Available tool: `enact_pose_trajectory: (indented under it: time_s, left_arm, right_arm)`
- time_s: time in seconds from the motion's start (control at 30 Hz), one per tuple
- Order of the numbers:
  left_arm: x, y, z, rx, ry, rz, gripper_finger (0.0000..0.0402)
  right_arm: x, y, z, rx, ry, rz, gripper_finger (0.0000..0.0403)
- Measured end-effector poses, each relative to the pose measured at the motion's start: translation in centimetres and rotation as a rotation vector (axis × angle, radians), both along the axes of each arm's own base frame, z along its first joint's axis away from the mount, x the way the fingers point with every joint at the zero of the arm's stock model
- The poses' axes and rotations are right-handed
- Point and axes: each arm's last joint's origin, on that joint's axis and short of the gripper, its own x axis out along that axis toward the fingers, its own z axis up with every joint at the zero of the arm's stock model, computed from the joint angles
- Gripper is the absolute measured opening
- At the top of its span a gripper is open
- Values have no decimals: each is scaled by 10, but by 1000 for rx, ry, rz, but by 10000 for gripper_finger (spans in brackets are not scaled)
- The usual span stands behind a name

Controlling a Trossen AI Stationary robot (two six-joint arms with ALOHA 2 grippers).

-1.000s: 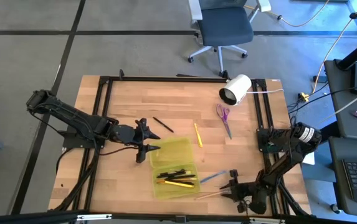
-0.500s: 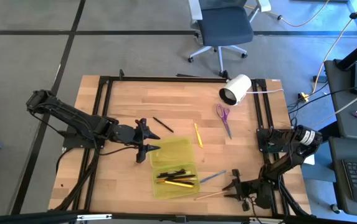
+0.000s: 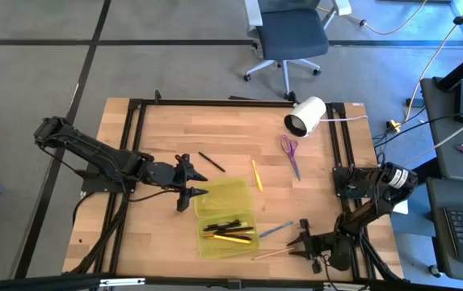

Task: Pick & place school supplies into a supply box
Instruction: Put the pink pencil into the yellow supplies box

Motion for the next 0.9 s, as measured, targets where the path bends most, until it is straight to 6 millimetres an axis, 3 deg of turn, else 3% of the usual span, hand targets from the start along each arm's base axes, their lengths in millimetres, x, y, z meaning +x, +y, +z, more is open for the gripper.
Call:
enact_pose_trajectory:
  time_s: [0.43, 0.9]
  left_arm:
    - [0, 0, 0, -4, 0, 3, 196]
    - [0, 0, 0, -7, -1, 4, 196]
  right_arm:
    - [1, -1, -4, -8, -30, -36, 26]
    - [2, 1, -3, 18, -57, -22, 27]
